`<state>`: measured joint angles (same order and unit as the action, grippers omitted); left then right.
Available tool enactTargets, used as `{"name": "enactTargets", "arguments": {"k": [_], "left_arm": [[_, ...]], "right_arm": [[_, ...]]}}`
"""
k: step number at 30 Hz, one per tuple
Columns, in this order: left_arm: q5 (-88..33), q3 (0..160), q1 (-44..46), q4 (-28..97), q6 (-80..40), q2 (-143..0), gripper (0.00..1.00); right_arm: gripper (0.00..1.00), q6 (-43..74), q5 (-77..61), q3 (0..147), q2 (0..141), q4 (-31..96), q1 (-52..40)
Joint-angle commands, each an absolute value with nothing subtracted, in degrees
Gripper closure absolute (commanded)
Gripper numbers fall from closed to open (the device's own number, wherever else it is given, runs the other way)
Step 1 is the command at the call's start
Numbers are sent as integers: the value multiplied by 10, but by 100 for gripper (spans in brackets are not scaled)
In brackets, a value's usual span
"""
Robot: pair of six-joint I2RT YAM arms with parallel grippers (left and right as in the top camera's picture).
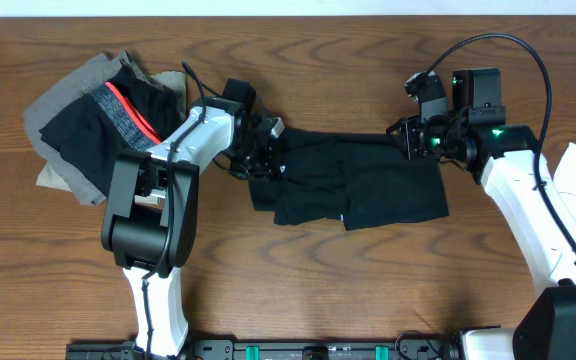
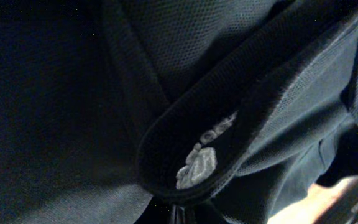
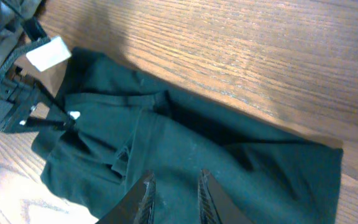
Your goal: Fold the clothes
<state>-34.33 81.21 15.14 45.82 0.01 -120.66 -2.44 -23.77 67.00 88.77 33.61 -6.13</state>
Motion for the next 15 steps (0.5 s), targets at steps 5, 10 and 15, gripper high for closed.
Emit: {"name": "enactTargets", "arguments": {"k": [5,10,15], "left_arm": [[-285,874,128,545,30,-1136,94],[-227,903,126,576,41,-1083,94],[-224,901,126,585,42,-1080,94]], "right_arm": [[78,-20,-244,678,880,338,-61],[79,-19,-244,678,880,337,-61],[79,-19,-245,678,880,338,-61]]}}
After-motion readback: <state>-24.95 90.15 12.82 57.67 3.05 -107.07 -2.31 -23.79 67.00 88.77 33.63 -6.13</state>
